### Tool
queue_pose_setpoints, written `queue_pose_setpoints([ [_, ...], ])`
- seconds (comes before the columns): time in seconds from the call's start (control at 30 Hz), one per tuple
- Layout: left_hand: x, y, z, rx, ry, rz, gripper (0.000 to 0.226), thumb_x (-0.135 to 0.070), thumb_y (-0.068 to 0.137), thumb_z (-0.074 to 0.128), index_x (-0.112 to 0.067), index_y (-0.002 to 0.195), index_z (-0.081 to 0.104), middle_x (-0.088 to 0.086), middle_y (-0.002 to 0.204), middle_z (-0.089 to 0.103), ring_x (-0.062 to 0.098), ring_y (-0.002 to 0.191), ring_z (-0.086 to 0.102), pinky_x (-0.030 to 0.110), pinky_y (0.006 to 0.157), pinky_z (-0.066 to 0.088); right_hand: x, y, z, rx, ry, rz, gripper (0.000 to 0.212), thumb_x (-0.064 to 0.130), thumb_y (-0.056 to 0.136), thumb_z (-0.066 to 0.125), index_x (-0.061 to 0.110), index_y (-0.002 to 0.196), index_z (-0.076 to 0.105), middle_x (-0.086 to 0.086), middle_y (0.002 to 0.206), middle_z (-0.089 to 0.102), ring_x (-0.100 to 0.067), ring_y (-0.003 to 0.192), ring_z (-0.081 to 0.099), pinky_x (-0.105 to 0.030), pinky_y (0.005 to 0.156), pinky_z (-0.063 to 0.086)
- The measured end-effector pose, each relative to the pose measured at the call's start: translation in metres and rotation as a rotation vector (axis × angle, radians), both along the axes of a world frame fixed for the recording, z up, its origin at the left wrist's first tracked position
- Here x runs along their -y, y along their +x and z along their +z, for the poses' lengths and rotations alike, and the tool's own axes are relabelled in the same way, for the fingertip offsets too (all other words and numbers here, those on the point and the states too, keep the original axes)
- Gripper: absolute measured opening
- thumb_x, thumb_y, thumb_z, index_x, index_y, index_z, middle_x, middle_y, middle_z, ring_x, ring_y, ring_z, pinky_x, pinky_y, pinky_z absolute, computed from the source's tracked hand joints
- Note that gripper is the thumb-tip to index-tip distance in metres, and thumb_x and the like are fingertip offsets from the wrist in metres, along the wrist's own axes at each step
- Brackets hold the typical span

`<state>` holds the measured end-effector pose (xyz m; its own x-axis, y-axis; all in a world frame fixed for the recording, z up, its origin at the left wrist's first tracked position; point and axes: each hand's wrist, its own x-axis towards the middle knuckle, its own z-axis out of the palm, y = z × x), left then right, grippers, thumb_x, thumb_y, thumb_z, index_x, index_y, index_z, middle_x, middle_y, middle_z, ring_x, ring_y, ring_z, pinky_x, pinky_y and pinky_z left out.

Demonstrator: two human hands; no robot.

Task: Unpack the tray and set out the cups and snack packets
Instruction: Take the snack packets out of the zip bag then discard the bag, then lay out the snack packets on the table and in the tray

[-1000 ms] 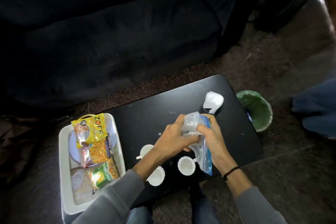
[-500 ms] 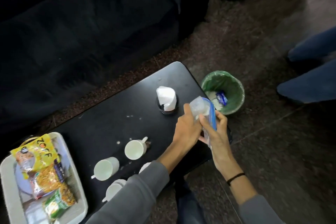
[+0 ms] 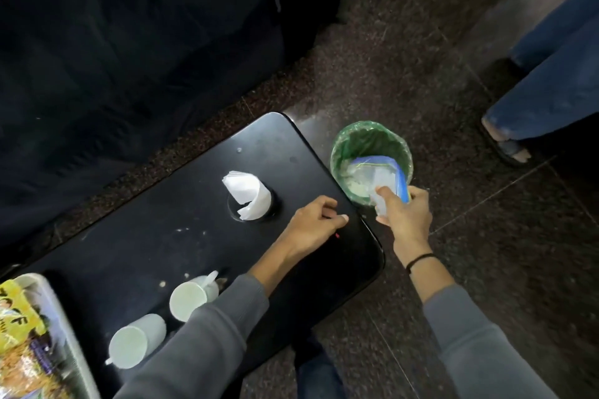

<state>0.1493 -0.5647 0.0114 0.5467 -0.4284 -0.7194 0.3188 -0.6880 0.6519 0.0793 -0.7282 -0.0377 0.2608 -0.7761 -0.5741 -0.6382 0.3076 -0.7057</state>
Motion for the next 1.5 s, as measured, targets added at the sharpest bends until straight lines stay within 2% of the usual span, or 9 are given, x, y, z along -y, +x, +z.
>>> queue_pose_setpoints([
  [0.07, 0.004, 0.002, -0.005, -0.004, -0.002, 0.022, 0.036, -0.027, 0.096, 0.068, -0.014, 0.129, 0.062, 0.005, 0.116, 0.071, 0.006, 0.077, 0.062, 0.017, 0.074, 0.05, 0.021, 0.014, -0.01, -0.135, -0.097, 0.088, 0.053, 0.037, 0.077, 0.081, 0.015, 0.114, 0.05, 0.0, 0.093, 0.058, -0.027, 0.089, 0.067, -0.047, 0.077, 0.061],
  [0.13, 0.007, 0.002, -0.01, -0.016, -0.002, 0.021, 0.032, -0.026, 0.097, 0.067, -0.014, 0.125, 0.064, 0.007, 0.113, 0.072, 0.005, 0.071, 0.06, 0.016, 0.068, 0.047, 0.039, 0.03, -0.023, -0.22, -0.155, 0.204, 0.059, 0.037, 0.078, 0.08, 0.012, 0.121, 0.049, -0.01, 0.109, 0.06, -0.037, 0.107, 0.062, -0.05, 0.089, 0.055],
  [0.27, 0.011, -0.001, -0.021, -0.036, 0.012, -0.022, 0.026, -0.03, 0.097, 0.065, -0.017, 0.119, 0.067, 0.006, 0.109, 0.073, 0.01, 0.076, 0.064, 0.025, 0.078, 0.052, 0.062, 0.056, -0.046, -0.304, -0.127, 0.308, 0.074, 0.034, 0.082, 0.079, 0.002, 0.138, 0.043, -0.024, 0.142, 0.045, -0.044, 0.129, 0.046, -0.053, 0.107, 0.043],
  [0.37, 0.013, -0.002, -0.025, -0.046, 0.019, -0.021, 0.024, -0.032, 0.096, 0.064, -0.02, 0.116, 0.069, 0.003, 0.109, 0.074, 0.016, 0.094, 0.068, 0.033, 0.089, 0.054, 0.065, 0.059, -0.053, -0.288, -0.099, 0.306, 0.066, 0.032, 0.083, 0.077, 0.003, 0.134, 0.046, -0.022, 0.141, 0.044, -0.042, 0.128, 0.048, -0.056, 0.102, 0.049],
  [0.57, 0.014, -0.005, -0.019, -0.04, 0.017, -0.015, 0.019, -0.027, 0.096, 0.062, -0.017, 0.109, 0.071, 0.007, 0.106, 0.075, 0.015, 0.09, 0.065, 0.036, 0.092, 0.054, 0.045, 0.036, -0.047, -0.243, -0.049, 0.304, 0.044, 0.028, 0.082, 0.079, 0.003, 0.114, 0.061, -0.018, 0.119, 0.064, -0.037, 0.112, 0.064, -0.052, 0.094, 0.056],
  [0.7, 0.007, -0.006, -0.012, -0.035, 0.016, 0.012, 0.017, -0.026, 0.095, 0.061, -0.018, 0.105, 0.072, 0.006, 0.104, 0.076, 0.018, 0.094, 0.069, 0.034, 0.087, 0.055, 0.023, 0.022, -0.035, -0.19, -0.014, 0.298, 0.038, 0.025, 0.082, 0.078, 0.004, 0.11, 0.063, -0.011, 0.108, 0.064, -0.033, 0.107, 0.065, -0.052, 0.093, 0.057],
  [0.83, -0.008, -0.011, -0.006, -0.013, -0.013, 0.039, 0.017, -0.023, 0.095, 0.06, -0.017, 0.104, 0.072, 0.005, 0.098, 0.077, 0.006, 0.077, 0.065, 0.025, 0.074, 0.051, -0.007, 0.013, -0.011, -0.151, -0.049, 0.364, 0.038, 0.026, 0.084, 0.076, 0.005, 0.115, 0.065, -0.013, 0.116, 0.066, -0.032, 0.11, 0.065, -0.051, 0.096, 0.056],
  [0.93, -0.023, -0.017, -0.001, 0.014, -0.015, 0.064, 0.016, -0.025, 0.095, 0.06, -0.019, 0.102, 0.073, -0.003, 0.091, 0.077, 0.005, 0.078, 0.065, 0.026, 0.075, 0.052, -0.034, 0.006, 0.008, -0.112, -0.109, 0.416, 0.031, 0.025, 0.086, 0.076, 0.007, 0.109, 0.066, -0.013, 0.113, 0.069, -0.032, 0.107, 0.066, -0.051, 0.095, 0.055],
  [1.5, -0.223, -0.053, 0.05, 0.116, -0.031, 0.373, 0.014, -0.028, 0.094, 0.06, -0.026, 0.101, 0.073, -0.004, 0.092, 0.077, 0.012, 0.09, 0.07, 0.032, 0.08, 0.057, -0.25, -0.016, 0.099, 0.01, -0.107, 0.819, 0.005, 0.025, 0.091, 0.07, 0.021, 0.089, 0.071, 0.003, 0.084, 0.076, -0.015, 0.084, 0.073, -0.043, 0.077, 0.063],
])
